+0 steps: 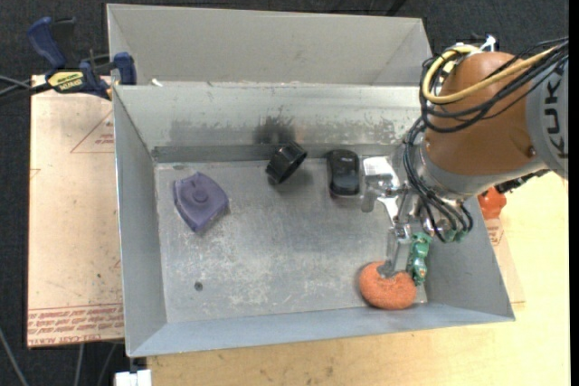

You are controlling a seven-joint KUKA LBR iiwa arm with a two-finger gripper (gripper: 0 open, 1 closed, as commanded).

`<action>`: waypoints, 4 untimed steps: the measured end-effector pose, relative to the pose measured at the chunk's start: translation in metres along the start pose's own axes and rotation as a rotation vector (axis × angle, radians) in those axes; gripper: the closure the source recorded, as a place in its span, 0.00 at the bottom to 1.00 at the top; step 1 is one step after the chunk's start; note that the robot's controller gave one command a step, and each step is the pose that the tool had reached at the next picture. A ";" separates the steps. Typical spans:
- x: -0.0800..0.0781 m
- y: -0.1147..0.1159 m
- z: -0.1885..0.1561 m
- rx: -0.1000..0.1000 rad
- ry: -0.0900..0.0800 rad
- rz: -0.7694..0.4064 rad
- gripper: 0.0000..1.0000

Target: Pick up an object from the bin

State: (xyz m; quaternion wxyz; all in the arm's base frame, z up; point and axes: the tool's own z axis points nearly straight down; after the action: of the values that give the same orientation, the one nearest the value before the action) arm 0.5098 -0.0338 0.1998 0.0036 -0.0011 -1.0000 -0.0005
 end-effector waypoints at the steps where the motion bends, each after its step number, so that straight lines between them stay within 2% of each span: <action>1: -0.001 0.000 -0.004 0.001 -0.008 -0.001 0.00; 2: 0.001 -0.016 0.015 -0.001 -0.014 -0.068 0.00; 3: 0.004 -0.041 0.062 0.002 -0.011 -0.106 0.00; 4: 0.008 -0.051 0.095 0.000 -0.009 -0.246 0.00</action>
Offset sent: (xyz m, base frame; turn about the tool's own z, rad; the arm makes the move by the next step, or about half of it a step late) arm -0.0162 -0.0751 -0.0836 -0.2305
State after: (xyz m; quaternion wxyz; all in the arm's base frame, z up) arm 0.5012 -0.0845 0.1051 -0.0008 0.1219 -0.9925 -0.0009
